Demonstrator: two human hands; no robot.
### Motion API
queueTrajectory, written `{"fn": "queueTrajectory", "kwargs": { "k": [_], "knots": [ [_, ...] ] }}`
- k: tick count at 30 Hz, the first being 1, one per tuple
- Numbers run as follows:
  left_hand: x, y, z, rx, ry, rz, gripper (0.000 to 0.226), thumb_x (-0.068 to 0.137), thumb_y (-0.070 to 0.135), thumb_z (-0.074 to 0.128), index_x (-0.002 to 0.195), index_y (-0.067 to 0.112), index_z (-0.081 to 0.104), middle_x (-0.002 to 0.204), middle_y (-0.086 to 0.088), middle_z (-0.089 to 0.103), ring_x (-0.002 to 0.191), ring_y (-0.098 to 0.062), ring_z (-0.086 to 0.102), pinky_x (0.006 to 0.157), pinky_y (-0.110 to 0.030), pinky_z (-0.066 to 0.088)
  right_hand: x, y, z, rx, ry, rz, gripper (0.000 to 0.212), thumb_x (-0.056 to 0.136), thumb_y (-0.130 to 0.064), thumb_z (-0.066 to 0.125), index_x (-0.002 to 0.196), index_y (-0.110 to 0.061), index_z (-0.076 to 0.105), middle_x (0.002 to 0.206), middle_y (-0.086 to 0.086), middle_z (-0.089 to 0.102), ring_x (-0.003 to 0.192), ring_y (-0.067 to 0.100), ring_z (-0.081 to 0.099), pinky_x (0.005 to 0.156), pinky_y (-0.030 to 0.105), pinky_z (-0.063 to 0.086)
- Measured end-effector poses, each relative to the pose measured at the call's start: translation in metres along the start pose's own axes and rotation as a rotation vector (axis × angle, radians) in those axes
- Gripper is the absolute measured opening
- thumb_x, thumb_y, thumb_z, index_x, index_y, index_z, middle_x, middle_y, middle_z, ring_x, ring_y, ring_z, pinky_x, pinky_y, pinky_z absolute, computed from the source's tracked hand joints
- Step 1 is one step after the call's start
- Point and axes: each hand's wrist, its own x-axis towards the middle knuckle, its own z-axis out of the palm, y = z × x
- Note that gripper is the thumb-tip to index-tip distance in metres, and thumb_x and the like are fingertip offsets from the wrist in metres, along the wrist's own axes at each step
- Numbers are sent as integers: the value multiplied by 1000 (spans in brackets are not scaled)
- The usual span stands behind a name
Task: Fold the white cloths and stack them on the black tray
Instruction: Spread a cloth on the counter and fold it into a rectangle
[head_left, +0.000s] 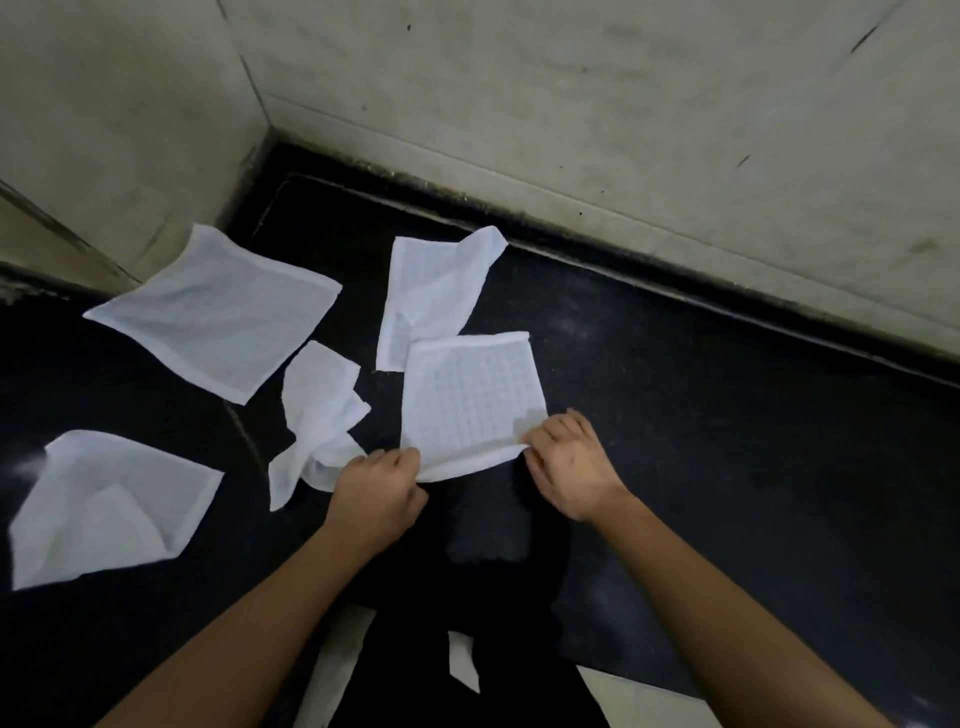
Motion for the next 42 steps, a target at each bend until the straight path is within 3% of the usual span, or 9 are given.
{"fn": "queueTrajectory", "kwargs": {
  "k": [3, 9, 15, 21, 26, 32, 36, 38, 42],
  "knots": [
    [6, 10, -13, -50, 23, -21, 13, 68, 24, 40, 67, 13, 46, 53, 0, 47, 46, -21, 43, 43, -25, 27, -18, -8, -20, 113, -55, 51, 27, 95, -35, 29, 89, -18, 50, 81, 0, 56, 76, 20, 47, 87, 38, 43],
    [29, 37, -45, -69, 61, 14, 19, 74, 29, 36, 71, 13, 46, 54, 2, 46, 49, -17, 33, 45, -25, 25, -48, 4, -64, 141, -70, 77, 21, 89, -40, 47, 94, -20, 42, 68, -4, 55, 60, 19, 51, 57, 34, 39],
    [79, 76, -88, -113, 23, -15, 7, 88, 24, 48, 84, 19, 49, 76, 4, 53, 69, -16, 49, 55, -30, 30, -52, 39, -115, 198, 151, 199, 12, 95, -31, 46, 104, -23, 44, 97, -1, 59, 81, 27, 60, 67, 37, 43],
    [113, 111, -140, -206, 462, 19, 8, 86, 15, 60, 94, 14, 64, 93, 0, 63, 88, -21, 54, 66, -32, 40, -65, 61, -170, 157, 605, 191, 24, 102, -26, 50, 123, -17, 58, 115, 4, 60, 103, 26, 60, 79, 40, 52],
    [97, 117, -135, -182, 634, 120, 7, 82, 13, 62, 88, 11, 63, 91, -3, 60, 85, -18, 49, 64, -27, 35, -82, 56, -161, 126, 674, 144, 26, 103, -31, 48, 121, -17, 61, 109, 0, 58, 100, 20, 58, 78, 35, 50],
    [28, 91, -40, 5, 245, 186, 18, 78, 20, 49, 83, 10, 64, 84, -6, 59, 76, -26, 54, 61, -37, 46, -115, 56, -55, 74, 277, 151, 33, 103, -33, 40, 118, -12, 61, 110, 8, 55, 94, 30, 60, 75, 45, 55],
    [-34, 77, 18, 84, -75, 169, 18, 72, 25, 45, 72, 17, 61, 74, 0, 56, 70, -24, 56, 58, -32, 44, -152, 44, 7, 52, -126, 133, 45, 98, -26, 50, 140, -12, 50, 132, 15, 52, 113, 36, 55, 90, 46, 51],
    [-57, 74, 33, 99, -148, 166, 4, 70, 20, 57, 70, 18, 61, 72, 2, 57, 69, -23, 56, 57, -31, 44, -166, 40, 21, 63, -151, 124, 57, 89, -23, 56, 144, -15, 43, 135, 11, 48, 117, 33, 51, 92, 46, 50],
    [-75, 72, 40, 77, -204, 128, 24, 60, 7, 78, 73, 17, 60, 76, 1, 58, 72, -23, 56, 56, -32, 47, -175, 38, 32, 16, -141, 77, 68, 79, -14, 68, 143, -14, 44, 128, 11, 52, 114, 32, 55, 81, 46, 56]
  ]
}}
